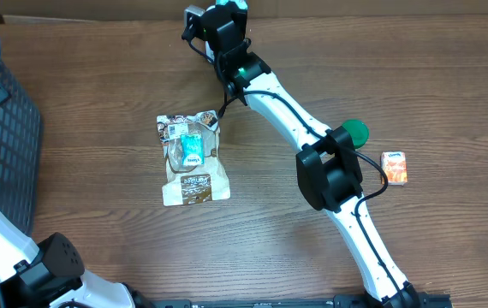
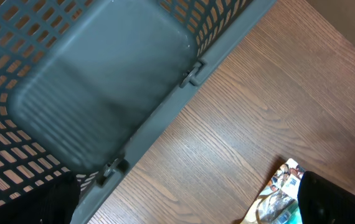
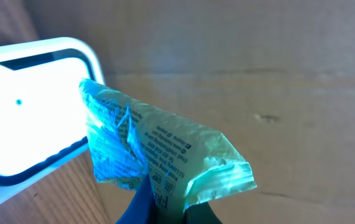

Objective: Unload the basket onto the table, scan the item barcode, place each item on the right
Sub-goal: 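Hold the teal wipes packet in front of the white scanner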

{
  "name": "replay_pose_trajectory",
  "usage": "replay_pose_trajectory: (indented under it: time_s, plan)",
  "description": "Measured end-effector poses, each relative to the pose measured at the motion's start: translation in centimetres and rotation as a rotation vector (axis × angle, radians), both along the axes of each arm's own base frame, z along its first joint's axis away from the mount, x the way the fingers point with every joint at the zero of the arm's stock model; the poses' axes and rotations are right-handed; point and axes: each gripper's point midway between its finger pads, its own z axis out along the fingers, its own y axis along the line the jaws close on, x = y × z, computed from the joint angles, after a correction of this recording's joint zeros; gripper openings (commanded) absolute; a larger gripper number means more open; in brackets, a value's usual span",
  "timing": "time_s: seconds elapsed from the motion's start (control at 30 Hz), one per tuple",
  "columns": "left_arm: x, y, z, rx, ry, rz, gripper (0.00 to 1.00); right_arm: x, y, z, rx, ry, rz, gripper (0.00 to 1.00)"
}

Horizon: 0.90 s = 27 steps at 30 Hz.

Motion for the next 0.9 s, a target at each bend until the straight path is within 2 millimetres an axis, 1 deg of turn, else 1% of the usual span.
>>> replay_pose_trajectory:
  time_s: [0.17, 0.27, 0.4, 0.57, 0.63, 0.9]
  plan:
    - [0.0, 0.0, 0.0, 0.0, 0.0, 0.0, 0.99, -0.5, 0.1, -1.5, -0.051, 0.063, 0.029, 0.04]
    - [0.0, 0.0, 0.0, 0.0, 0.0, 0.0, 1.0, -0.5, 0.3, -1.4, -0.052, 0.061, 0.037, 0.04]
    - [0.0, 0.0, 0.0, 0.0, 0.0, 0.0, 1.0, 0.0, 0.7, -0.2, -0.021, 0.01, 0.045, 0.04]
    - [0.0, 0.0, 0.0, 0.0, 0.0, 0.0, 0.99, 0.5, 1.2, 3.1, 0.056, -0.124, 0.031, 0.04]
    - [0.0, 0.0, 0.0, 0.0, 0.0, 0.0, 1.0, 0.6, 1.1, 4.0, 0.074, -0.157, 0.019, 0.04]
    - [0.0, 0.0, 0.0, 0.0, 0.0, 0.0, 1.0, 0.6, 0.7, 4.1, 0.071, -0.163, -0.002, 0.04]
